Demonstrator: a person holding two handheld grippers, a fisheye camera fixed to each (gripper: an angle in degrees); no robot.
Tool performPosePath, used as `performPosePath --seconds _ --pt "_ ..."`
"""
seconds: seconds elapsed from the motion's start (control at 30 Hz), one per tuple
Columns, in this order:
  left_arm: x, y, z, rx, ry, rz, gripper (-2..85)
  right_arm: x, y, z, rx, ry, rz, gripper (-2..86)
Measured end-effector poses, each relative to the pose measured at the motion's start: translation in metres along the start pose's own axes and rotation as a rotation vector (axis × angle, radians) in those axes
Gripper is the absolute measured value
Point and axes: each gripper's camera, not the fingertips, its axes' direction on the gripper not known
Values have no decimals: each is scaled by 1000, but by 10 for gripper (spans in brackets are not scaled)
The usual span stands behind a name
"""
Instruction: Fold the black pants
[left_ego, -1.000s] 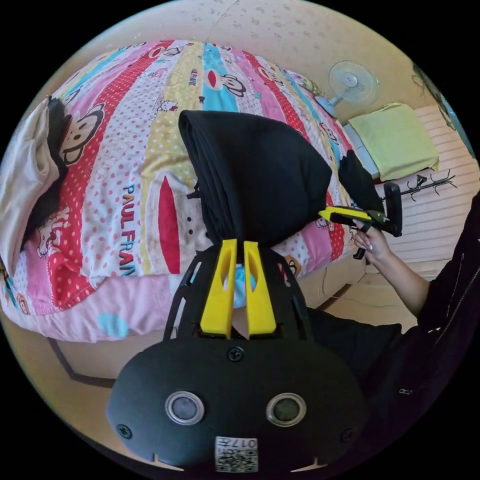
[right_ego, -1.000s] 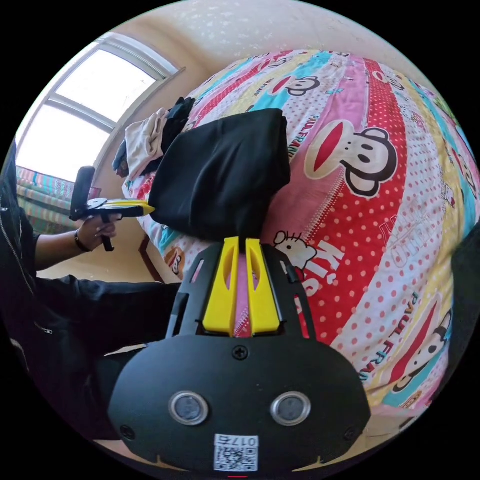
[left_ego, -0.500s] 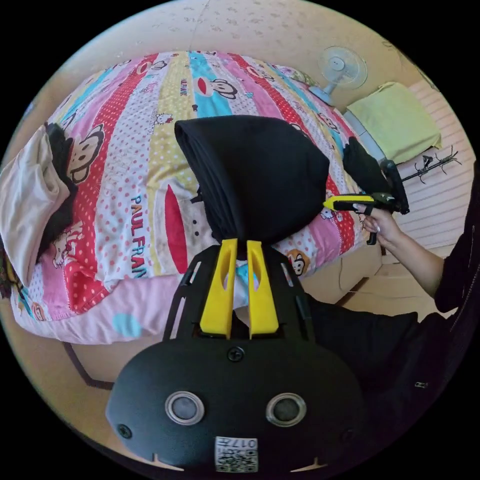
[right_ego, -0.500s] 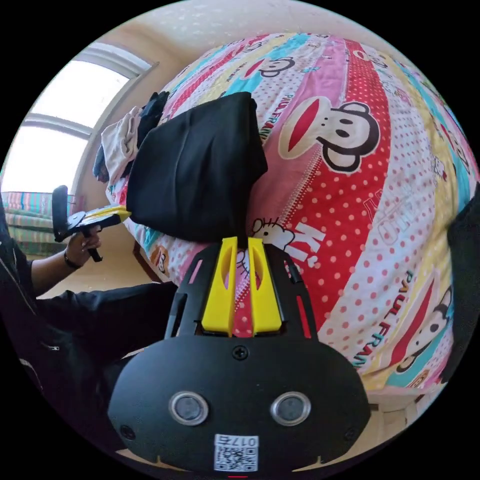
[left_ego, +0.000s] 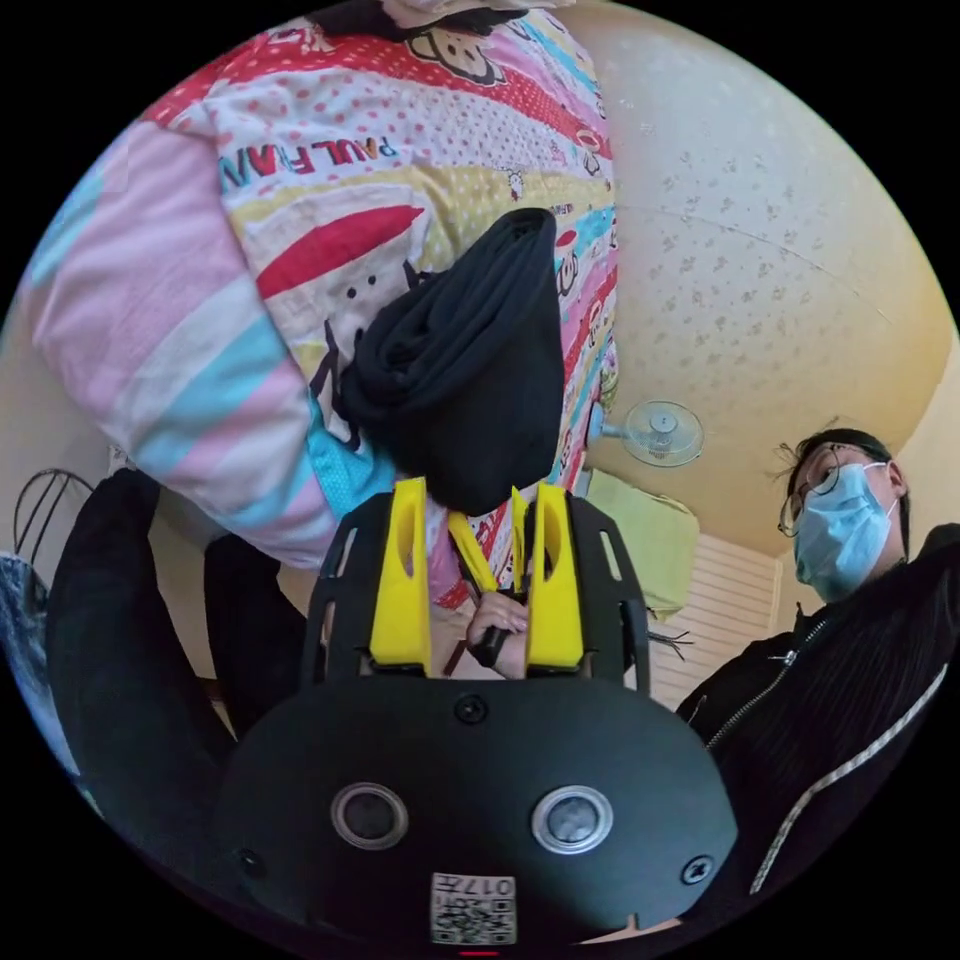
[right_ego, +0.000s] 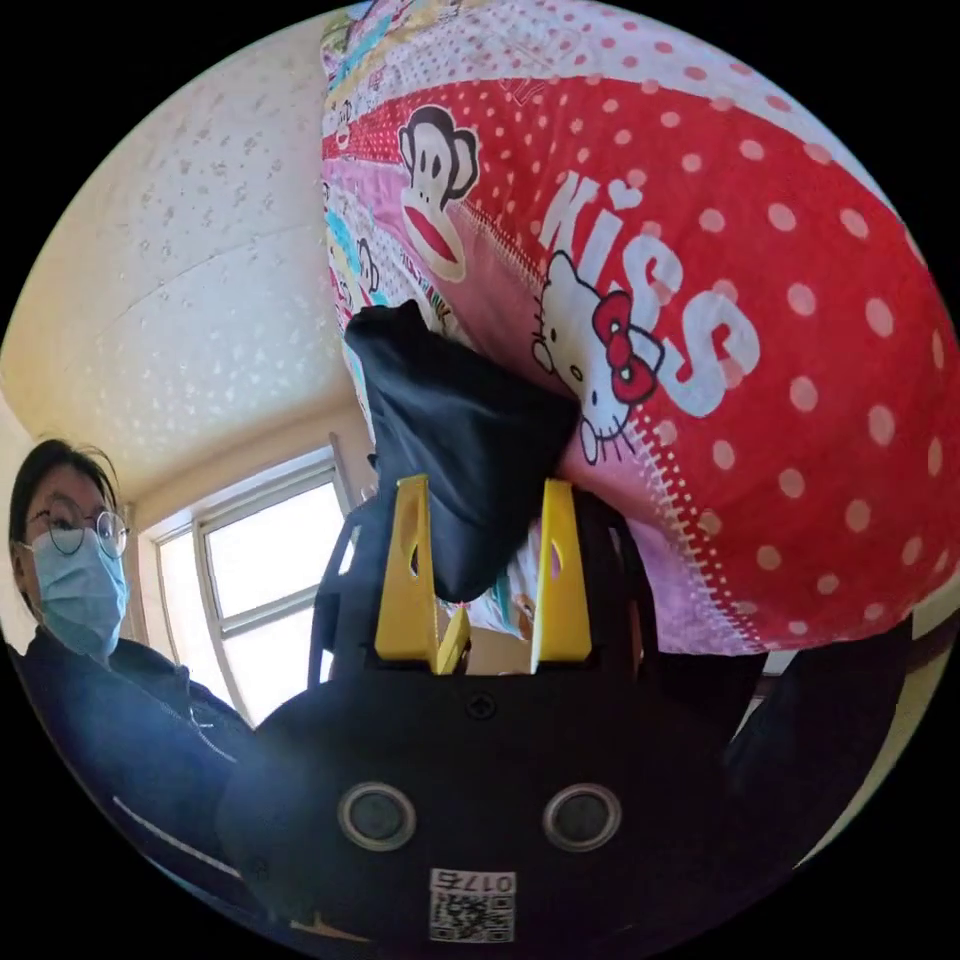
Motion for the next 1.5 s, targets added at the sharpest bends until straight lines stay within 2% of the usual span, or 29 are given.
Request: performPosePath --seconds 0.07,0.23,0.33,0.4,0.47,0.6,0.67,0.77,0.87,1.03,1.17,1.27,1.4,1.5 --pt "8 -7 0 22 25 -16 156 5 2 7 34 21 40 135" --pt "21 -22 -7 117 79 -143 169 20 4 24 112 -117 153 130" --pt "33 -23 -13 171 124 -197 177 19 7 26 132 -180 297 109" --pt "40 -21 -19 210 158 -244 195 21 20 28 171 -324 443 99" --pt "43 -13 -29 248 177 -351 201 16 25 30 170 -396 491 96" --pt "47 -6 -41 293 187 -448 212 -4 22 34 130 -457 477 94" --pt "46 -17 -33 305 252 -479 213 -10 23 36 107 -478 470 94" --pt "63 -56 -13 292 309 -397 210 -10 23 34 98 -485 458 94" --pt "80 -90 6 273 305 -379 205 -11 16 28 93 -449 390 97" --pt "77 -102 20 247 332 -509 138 -13 3 8 65 -282 145 136" --pt "90 -101 16 242 319 -487 121 19 10 1 32 -242 195 189" --pt "103 -100 13 246 338 -480 116 37 15 7 45 -307 248 201" --pt "116 -104 7 225 334 -463 112 36 -19 16 106 -471 159 173" --pt "126 -107 2 205 330 -470 107 29 -47 14 126 -446 165 143"
